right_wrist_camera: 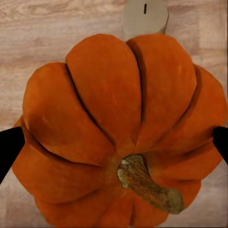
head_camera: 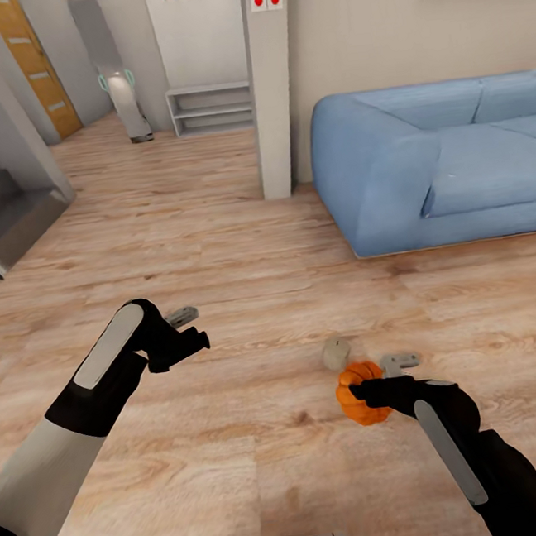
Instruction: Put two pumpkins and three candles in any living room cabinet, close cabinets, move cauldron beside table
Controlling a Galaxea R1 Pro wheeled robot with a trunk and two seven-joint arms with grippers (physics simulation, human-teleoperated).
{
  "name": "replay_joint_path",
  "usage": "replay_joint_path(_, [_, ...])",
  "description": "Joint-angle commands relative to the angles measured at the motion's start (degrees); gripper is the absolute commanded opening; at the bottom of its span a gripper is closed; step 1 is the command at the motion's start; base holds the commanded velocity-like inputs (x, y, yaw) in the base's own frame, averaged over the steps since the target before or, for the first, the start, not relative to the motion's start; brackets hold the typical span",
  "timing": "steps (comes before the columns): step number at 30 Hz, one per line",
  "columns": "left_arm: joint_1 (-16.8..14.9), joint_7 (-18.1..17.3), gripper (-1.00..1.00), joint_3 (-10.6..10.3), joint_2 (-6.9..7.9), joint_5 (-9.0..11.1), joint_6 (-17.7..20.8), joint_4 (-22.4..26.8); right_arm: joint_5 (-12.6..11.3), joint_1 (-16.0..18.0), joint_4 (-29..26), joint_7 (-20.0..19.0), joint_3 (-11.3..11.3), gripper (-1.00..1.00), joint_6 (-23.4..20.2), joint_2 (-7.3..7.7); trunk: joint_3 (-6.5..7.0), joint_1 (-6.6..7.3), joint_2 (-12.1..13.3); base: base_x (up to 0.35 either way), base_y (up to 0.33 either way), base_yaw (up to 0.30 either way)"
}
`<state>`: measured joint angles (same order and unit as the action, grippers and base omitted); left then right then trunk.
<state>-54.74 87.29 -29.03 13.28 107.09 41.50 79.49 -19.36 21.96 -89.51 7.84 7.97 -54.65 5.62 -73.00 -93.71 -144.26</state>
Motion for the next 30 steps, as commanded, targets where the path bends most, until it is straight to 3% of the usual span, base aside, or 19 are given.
replay_joint_path(1, [0.0,0.4,1.00,-0.1,0.11,0.3,0.6,0.1,-0.7,-0.2,-0.1,0.6,0.1,-1.00,0.3,-0.02,0.20,0.06,0.0,-0.281,0.180,-0.290])
replay_joint_path(7, [-0.1,0.5,1.00,-0.1,0.70,0.2,0.3,0.2,-0.7,-0.5,0.0,0.5,0.1,-1.00,1.0,-0.08,1.65,0.22,0.1,-0.282,0.182,-0.291])
replay_joint_path(11, [-0.1,0.5,1.00,-1.0,1.19,0.1,-3.9,0.5,-0.7,-0.5,0.0,0.6,0.1,-1.00,1.1,-0.08,2.62,0.32,0.1,-0.282,0.187,-0.292])
replay_joint_path(14, [-0.1,0.6,1.00,-6.5,2.11,0.1,-7.1,1.4,-0.7,-0.8,0.0,0.7,0.1,-1.00,2.7,-0.03,3.34,0.40,0.2,-0.283,0.194,-0.292])
replay_joint_path(15, [-0.1,0.7,1.00,-8.9,2.64,0.1,-8.7,2.7,-0.6,-1.1,0.0,0.7,0.1,-1.00,3.8,0.02,3.58,0.42,0.2,-0.283,0.200,-0.292])
replay_joint_path(16, [-0.1,0.6,1.00,-14.5,4.33,0.1,-13.2,5.1,-0.5,-1.5,0.0,0.7,0.1,-1.00,5.3,0.05,3.82,0.45,0.2,-0.282,0.203,-0.292])
replay_joint_path(17, [0.0,0.6,1.00,-16.6,4.97,0.1,-15.1,5.7,-0.5,-1.6,0.0,0.7,0.1,-1.00,5.7,0.06,4.07,0.47,0.2,-0.282,0.203,-0.292])
replay_joint_path(20, [0.0,0.1,1.00,-30.0,7.46,-0.3,-27.6,7.9,-0.4,-2.0,0.0,0.8,0.1,-1.00,6.7,0.08,4.79,0.55,0.3,-0.281,0.204,-0.292])
replay_joint_path(21, [0.0,0.0,1.00,-33.6,7.83,-0.9,-31.5,8.5,-0.4,-2.0,0.0,0.8,0.1,-1.00,6.9,0.09,5.03,0.58,0.3,-0.280,0.205,-0.292])
replay_joint_path(22, [0.0,-0.3,1.00,-38.4,8.29,-2.9,-36.8,9.2,-0.4,-2.1,0.1,0.7,0.1,-1.00,7.2,0.09,5.26,0.60,0.3,-0.204,0.174,-0.286])
replay_joint_path(24, [0.0,-0.4,1.00,-44.1,8.71,-5.5,-42.7,9.6,-0.4,-2.1,0.2,0.7,0.1,-1.00,7.7,0.09,5.72,0.66,0.3,-0.107,0.095,-0.201])
replay_joint_path(25, [0.0,-0.4,1.00,-45.6,8.76,-6.0,-44.0,9.7,-0.4,-2.1,0.3,0.7,0.1,-1.00,7.9,0.09,5.94,0.68,0.3,-0.067,0.059,-0.129])
replay_joint_path(27, [0.0,-0.5,1.00,-52.0,8.89,-7.2,-49.7,9.8,-0.3,-2.6,0.6,0.7,0.1,-1.00,8.9,0.09,6.39,0.73,0.3,-0.035,0.031,-0.068])
replay_joint_path(28, [0.0,-0.9,1.00,-56.2,8.92,-7.6,-54.2,9.8,-0.3,-3.2,0.8,0.7,0.1,-1.00,9.9,0.09,6.61,0.76,0.4,-0.014,0.012,-0.027])
replay_joint_path(30, [0.0,-2.9,1.00,-60.4,8.94,-7.9,-60.1,9.9,-0.3,-3.9,1.0,0.7,0.1,-1.00,11.3,0.09,7.06,0.81,0.4,-0.007,0.007,-0.014])
